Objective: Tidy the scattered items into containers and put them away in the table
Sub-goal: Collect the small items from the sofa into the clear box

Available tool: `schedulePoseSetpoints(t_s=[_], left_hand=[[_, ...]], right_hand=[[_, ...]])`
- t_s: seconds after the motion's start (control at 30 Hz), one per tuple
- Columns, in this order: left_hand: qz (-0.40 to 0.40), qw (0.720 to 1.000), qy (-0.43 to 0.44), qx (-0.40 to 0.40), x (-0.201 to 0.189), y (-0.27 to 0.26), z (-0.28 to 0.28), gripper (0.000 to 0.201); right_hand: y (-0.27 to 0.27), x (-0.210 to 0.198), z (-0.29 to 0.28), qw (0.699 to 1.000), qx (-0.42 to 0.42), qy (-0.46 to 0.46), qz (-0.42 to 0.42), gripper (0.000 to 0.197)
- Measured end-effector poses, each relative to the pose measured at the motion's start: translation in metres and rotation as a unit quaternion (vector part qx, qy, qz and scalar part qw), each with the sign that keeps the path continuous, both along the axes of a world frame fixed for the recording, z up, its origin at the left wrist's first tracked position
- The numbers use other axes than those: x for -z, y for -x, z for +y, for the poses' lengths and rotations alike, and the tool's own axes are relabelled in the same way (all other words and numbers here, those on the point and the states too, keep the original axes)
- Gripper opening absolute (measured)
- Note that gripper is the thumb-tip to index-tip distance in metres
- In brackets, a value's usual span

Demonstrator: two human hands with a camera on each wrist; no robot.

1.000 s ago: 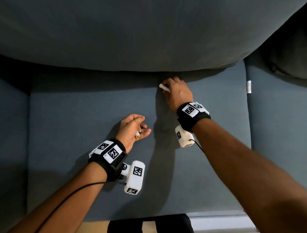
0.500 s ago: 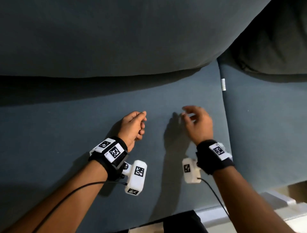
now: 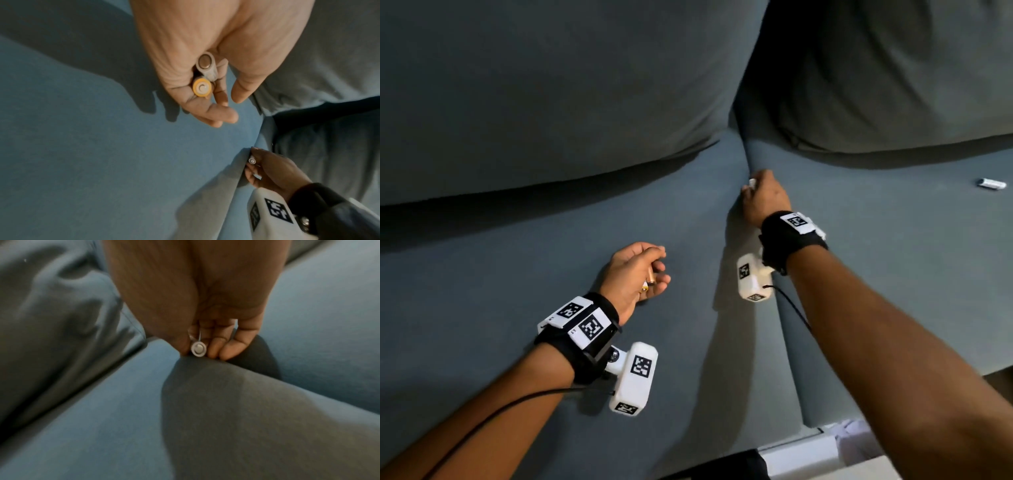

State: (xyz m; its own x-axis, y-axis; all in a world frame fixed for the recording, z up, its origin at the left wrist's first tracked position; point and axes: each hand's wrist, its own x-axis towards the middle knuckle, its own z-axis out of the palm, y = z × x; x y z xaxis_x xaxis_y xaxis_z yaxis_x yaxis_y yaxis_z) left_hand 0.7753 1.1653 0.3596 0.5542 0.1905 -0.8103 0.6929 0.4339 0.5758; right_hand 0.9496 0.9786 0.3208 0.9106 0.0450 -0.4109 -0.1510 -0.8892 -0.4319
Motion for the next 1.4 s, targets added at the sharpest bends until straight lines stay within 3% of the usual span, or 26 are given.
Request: schedulePoseSetpoints(t_s=[0.17,0.3,0.4,0.53,0.6,0.77,0.83,0.93,1.03,1.17,1.23,1.33,1.4], left_hand=[[-0.018,1.0,0.008,-0.011,-0.003,-0.048,-0.059,0.019],[-0.027,0.997,0.069,0.009,-0.008,-0.081,-0.109,0.035],[-0.025,0.997,0.072,0.031,-0.011,-0.097,-0.146,0.039],[-0.022,0.997,0.007,0.073,-0.006,-0.11,-0.193,0.032],[-0.019,0.994,-0.01,0.11,-0.002,-0.113,-0.216,0.032],[-0.029,0.982,-0.037,0.186,0.007,-0.125,-0.263,0.03],[-0.031,0.977,-0.036,0.207,0.009,-0.129,-0.277,0.027],[-0.028,0.975,-0.034,0.218,0.01,-0.134,-0.29,0.022],[-0.028,0.975,-0.036,0.22,0.01,-0.135,-0.298,0.02],[-0.03,0.974,-0.033,0.221,0.009,-0.136,-0.296,0.02],[-0.028,0.977,-0.012,0.212,0.007,-0.136,-0.293,0.022],[-0.023,0.981,0.019,0.19,0.004,-0.134,-0.285,0.028],[-0.017,0.983,0.04,0.18,0.004,-0.132,-0.281,0.036]], right_hand=[[0.032,-0.027,-0.027,0.99,-0.022,-0.137,-0.006,0.02],[0.068,-0.068,-0.052,0.973,-0.033,-0.227,-0.018,0.032],[0.071,-0.075,-0.091,0.985,-0.018,-0.156,-0.068,0.033],[0.049,-0.057,-0.181,0.975,0.142,-0.145,-0.091,0.016],[0.034,-0.047,-0.233,0.973,0.168,-0.098,-0.126,0.016],[-0.043,-0.035,-0.355,0.981,0.104,0.037,-0.16,0.049],[-0.08,-0.036,-0.39,0.984,0.089,0.088,-0.128,0.065],[-0.123,-0.034,-0.42,0.987,0.056,0.144,-0.052,0.069],[-0.137,-0.024,-0.427,0.985,0.041,0.17,-0.016,0.06],[-0.127,-0.021,-0.407,0.98,0.117,0.131,-0.093,0.029],[-0.109,-0.022,-0.391,0.982,0.147,0.091,-0.076,0.026],[-0.059,-0.024,-0.341,0.976,0.191,-0.081,-0.059,0.016],[-0.012,-0.036,-0.294,0.937,0.242,-0.247,-0.041,0.012]])
